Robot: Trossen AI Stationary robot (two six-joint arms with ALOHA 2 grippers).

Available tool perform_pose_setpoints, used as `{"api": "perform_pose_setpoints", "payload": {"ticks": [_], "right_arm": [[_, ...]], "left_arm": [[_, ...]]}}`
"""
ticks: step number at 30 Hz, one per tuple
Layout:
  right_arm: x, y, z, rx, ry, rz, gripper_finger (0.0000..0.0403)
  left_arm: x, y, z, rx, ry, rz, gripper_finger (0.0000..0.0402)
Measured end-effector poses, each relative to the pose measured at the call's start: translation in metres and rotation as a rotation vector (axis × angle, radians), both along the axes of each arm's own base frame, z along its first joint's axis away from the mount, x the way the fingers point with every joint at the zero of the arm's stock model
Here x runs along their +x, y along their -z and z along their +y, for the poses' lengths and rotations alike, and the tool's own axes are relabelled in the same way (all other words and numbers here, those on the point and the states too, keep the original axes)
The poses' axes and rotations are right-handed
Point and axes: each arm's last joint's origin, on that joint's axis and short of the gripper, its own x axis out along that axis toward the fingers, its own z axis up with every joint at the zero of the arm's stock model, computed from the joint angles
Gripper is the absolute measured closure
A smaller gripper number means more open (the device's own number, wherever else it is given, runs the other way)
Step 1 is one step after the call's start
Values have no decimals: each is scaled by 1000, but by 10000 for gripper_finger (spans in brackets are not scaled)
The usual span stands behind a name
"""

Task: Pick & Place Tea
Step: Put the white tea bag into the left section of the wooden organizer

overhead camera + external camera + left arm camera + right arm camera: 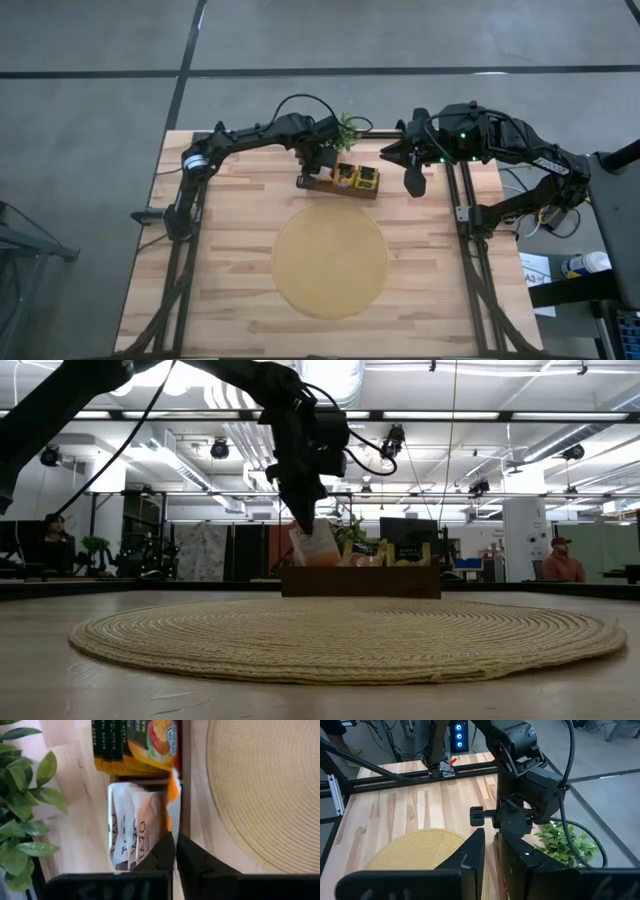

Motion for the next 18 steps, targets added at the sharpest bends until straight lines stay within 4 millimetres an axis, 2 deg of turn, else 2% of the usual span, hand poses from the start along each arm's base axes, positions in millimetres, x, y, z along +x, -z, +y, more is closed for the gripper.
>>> {"api": "perform_pose_setpoints", "payload": {"ticks": [9,18], "right_arm": [[0,0,0,0,-1,0,351],[0,0,0,-6,-4,1,351]], "left_arm": [[-2,3,2,72,-29,43,311],[1,-7,-3,74,-28,29,301]]}}
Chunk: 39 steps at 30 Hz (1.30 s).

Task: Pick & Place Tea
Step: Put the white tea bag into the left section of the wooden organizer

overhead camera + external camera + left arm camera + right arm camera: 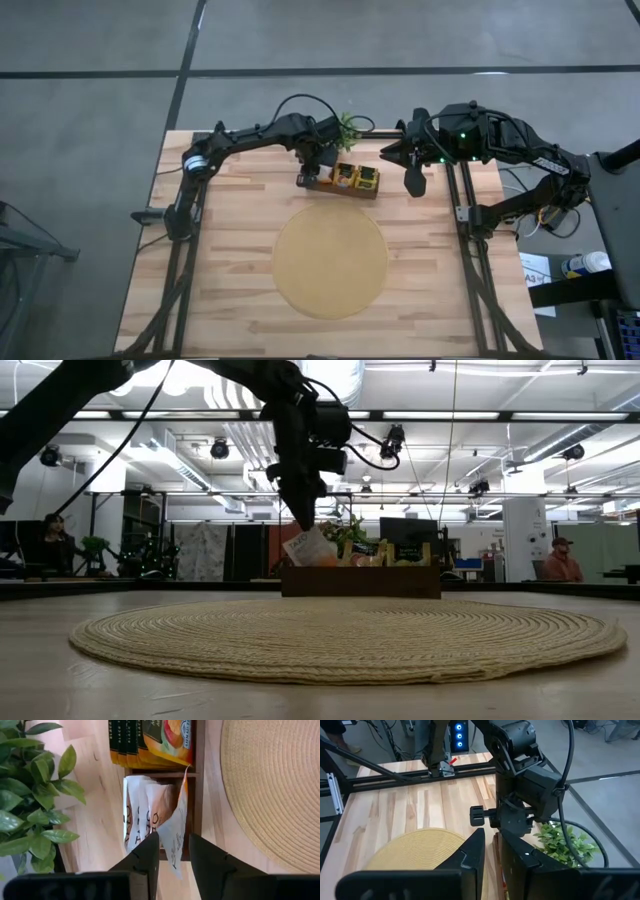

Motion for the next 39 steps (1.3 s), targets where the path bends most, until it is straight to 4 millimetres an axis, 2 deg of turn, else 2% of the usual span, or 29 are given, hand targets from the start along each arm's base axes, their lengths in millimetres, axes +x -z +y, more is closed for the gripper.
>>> {"api": "perform_pose_setpoints", "payload": {"ticks": [9,11,14,17,28,39], "right_arm": [[0,0,0,-4,-2,1,351],[0,0,0,-4,-2,1,351],[0,0,0,-4,-2,1,351],[0,0,0,-4,-2,1,351],[0,0,0,-4,-2,1,351],[0,0,0,-4,-2,1,351]], "left_arm": [[1,8,1,2,35,29,308],[1,8,1,33,31,43,329],[0,8,2,79,21,64,382],[0,7,2,82,21,63,398],[-1,7,-7,78,76,110,401],[0,-14,-6,106,70,76,401]]}}
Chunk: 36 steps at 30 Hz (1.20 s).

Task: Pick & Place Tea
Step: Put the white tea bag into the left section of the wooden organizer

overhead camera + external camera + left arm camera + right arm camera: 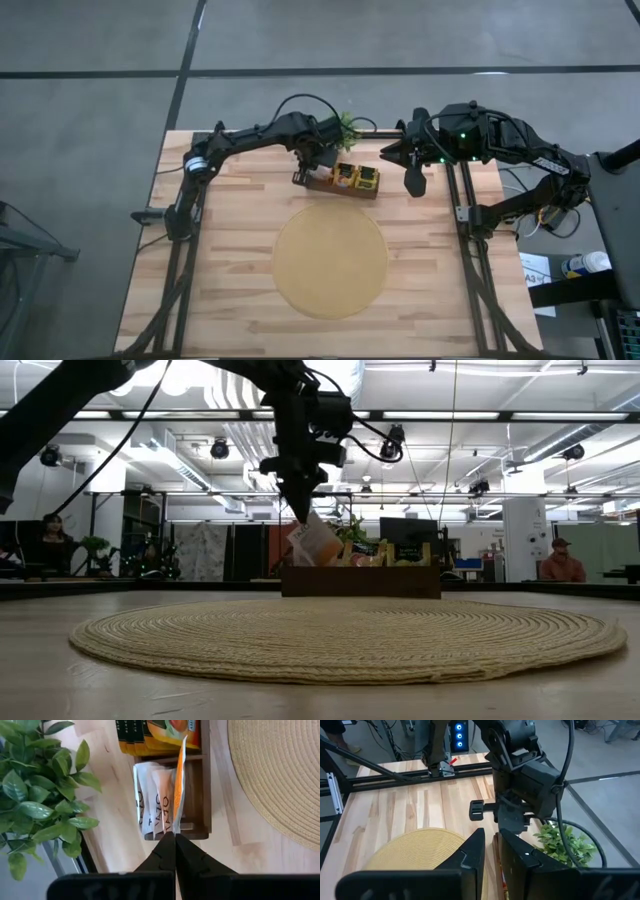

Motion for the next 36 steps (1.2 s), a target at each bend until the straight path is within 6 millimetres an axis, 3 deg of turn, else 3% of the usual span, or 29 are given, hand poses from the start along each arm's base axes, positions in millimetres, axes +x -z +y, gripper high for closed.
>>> {"api": "perform_pose_setpoints", "payload": {"ticks": [29,36], "right_arm": [[0,0,0,16,8,-3,351],[0,0,0,17,9,-3,351]], "left_arm": [[1,6,0,-34,-36,-6,400],[3,5,0,-29,-36,-24,334]]}}
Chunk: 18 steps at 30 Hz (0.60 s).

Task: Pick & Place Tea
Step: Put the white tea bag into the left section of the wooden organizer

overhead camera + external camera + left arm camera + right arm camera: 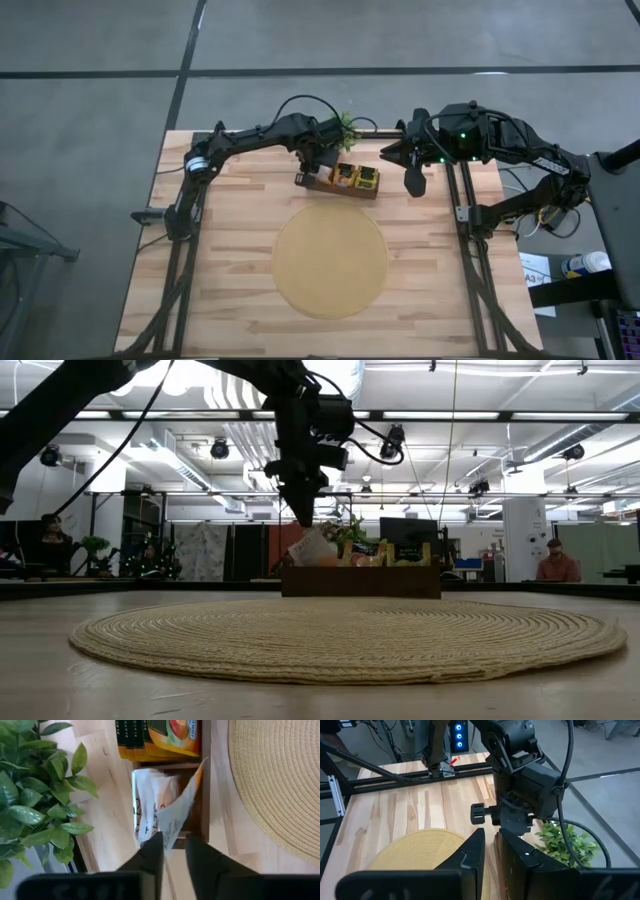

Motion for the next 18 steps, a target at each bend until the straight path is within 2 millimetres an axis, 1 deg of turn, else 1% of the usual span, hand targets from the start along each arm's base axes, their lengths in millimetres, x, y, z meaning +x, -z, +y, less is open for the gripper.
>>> {"api": "perform_pose_setpoints", "payload": {"ticks": [4,8,10,13,16,18], "right_arm": [[0,1,0,1,0,7,351],[-2,3,0,4,0,33,351],[-2,4,0,6,0,45,351],[0,10,0,15,6,62,351],[3,20,-1,15,15,95,351],[6,27,-3,14,49,115,351]], "left_arm": [[0,-1,1,46,-13,9,287],[-4,-10,2,54,-73,-16,272],[-9,-20,2,14,-120,-67,271],[-19,-37,2,-122,-158,-166,271],[-33,-57,1,-239,-193,-254,271],[-42,-69,-2,-261,-198,-297,271]]}}
